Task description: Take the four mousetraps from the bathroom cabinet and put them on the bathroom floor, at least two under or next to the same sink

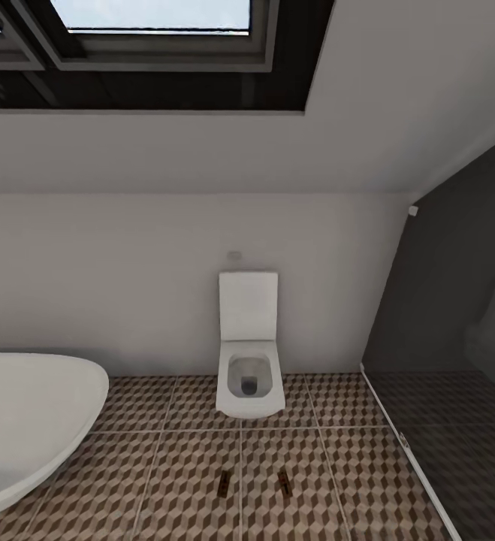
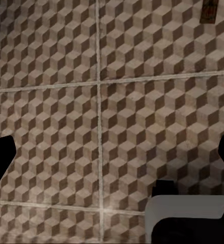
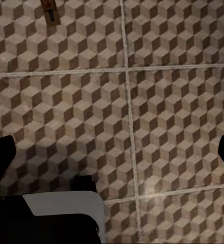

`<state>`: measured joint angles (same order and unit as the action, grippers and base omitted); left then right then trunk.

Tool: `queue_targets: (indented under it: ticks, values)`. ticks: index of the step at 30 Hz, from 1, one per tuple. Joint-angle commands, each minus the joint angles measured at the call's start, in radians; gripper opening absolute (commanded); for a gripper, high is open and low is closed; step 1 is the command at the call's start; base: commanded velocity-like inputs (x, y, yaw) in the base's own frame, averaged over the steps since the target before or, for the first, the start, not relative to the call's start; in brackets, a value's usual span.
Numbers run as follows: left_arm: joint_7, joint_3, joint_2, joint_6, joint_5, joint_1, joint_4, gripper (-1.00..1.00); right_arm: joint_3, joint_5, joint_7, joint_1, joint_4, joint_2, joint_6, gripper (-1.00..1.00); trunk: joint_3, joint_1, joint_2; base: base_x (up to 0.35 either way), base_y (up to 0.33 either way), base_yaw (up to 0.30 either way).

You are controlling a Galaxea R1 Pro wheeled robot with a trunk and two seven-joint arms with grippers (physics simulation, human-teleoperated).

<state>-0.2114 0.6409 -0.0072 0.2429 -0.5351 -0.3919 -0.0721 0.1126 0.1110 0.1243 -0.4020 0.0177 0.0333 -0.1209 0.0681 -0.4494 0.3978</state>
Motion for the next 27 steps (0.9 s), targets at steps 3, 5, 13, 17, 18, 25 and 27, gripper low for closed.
queue_targets:
  ticks: [3,5,13,17,18,25,27]
  values:
    - [0.001,0.005,0.000,-0.051,-0.002,0.017,-0.003,1.00,0.009,0.010,0.002,0.032,-0.001,0.001,0.033,1.00,0.002,-0.001,0.002,0.000,0.000,0.000]
    - [0.001,0.005,0.000,-0.084,-0.002,0.038,-0.003,1.00,0.009,0.010,0.002,0.068,-0.001,0.001,0.055,1.00,0.002,-0.001,0.002,0.000,0.000,0.000]
    - [-0.002,0.003,0.008,-0.115,-0.028,0.110,-0.003,1.00,0.008,0.014,-0.001,0.158,-0.001,0.002,0.076,1.00,0.002,-0.001,0.002,0.000,0.000,0.000]
    - [-0.002,-0.004,0.026,-0.117,-0.088,0.137,-0.003,1.00,0.007,0.061,0.000,0.179,-0.001,0.009,0.079,1.00,0.002,-0.001,0.002,0.000,0.000,0.000]
    - [-0.002,-0.006,0.031,-0.117,-0.106,0.140,-0.002,1.00,0.007,0.078,0.000,0.181,-0.001,0.012,0.079,1.00,0.002,-0.001,0.002,0.000,0.000,0.000]
    - [0.000,-0.014,0.048,-0.116,-0.257,0.149,-0.002,1.00,0.008,0.205,0.000,0.189,0.000,0.027,0.111,1.00,0.002,-0.001,0.002,0.000,0.000,0.000]
    - [0.000,-0.014,0.048,-0.116,-0.286,0.150,-0.002,1.00,0.008,0.223,0.001,0.190,0.001,0.028,0.125,1.00,0.002,-0.001,0.002,0.000,0.000,0.000]
